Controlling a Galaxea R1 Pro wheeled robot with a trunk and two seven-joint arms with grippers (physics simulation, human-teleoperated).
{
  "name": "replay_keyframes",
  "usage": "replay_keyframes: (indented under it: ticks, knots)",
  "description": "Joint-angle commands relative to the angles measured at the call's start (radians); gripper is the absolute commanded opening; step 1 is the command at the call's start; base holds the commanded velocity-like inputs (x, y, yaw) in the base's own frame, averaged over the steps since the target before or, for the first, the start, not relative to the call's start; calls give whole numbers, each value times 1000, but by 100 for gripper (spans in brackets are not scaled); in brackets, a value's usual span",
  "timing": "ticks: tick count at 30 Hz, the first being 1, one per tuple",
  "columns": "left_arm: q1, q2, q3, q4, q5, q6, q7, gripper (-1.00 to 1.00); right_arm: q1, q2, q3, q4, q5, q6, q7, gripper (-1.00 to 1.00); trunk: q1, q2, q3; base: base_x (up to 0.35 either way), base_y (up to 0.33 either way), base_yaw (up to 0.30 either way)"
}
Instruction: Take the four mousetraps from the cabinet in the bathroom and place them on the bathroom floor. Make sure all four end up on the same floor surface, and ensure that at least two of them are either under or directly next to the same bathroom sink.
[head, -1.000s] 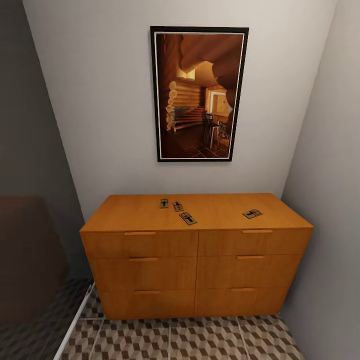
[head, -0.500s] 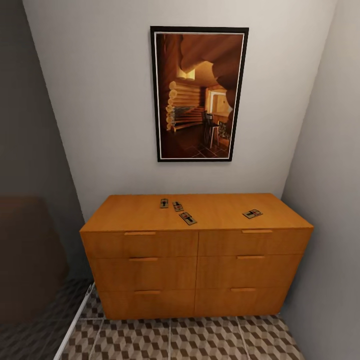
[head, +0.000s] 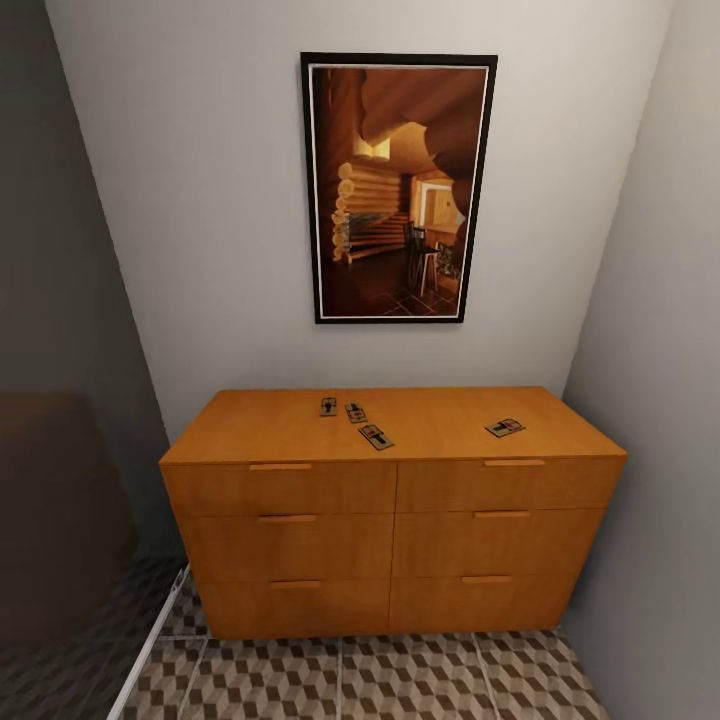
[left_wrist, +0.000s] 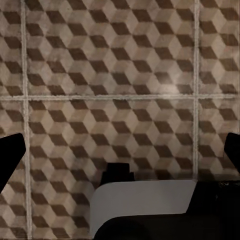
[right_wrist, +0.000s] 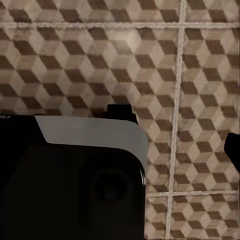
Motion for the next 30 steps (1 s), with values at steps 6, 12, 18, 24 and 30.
replay_keyframes:
  ticks: [6,12,18,24,30]
  knots:
    - [0,-3,0,-193,2,72,1,100,0,-5,-4,-153,2,60,-1,100,0,-1,-1,0,0,0]
    - [0,-8,-6,-457,-1,204,1,100,0,-34,-10,-327,3,145,-1,100,0,-1,-1,0,0,0]
    - [0,-13,-17,-699,-1,371,-6,100,0,-61,-13,-481,3,245,-1,100,0,-1,-1,0,0,0]
    - [-4,-45,-50,-909,-1,494,-11,100,0,-77,-14,-675,2,378,-3,100,0,-1,-1,0,0,0]
    - [-35,-106,-89,-963,-11,534,-7,100,0,-81,-16,-807,1,471,-5,100,0,-1,-1,0,0,0]
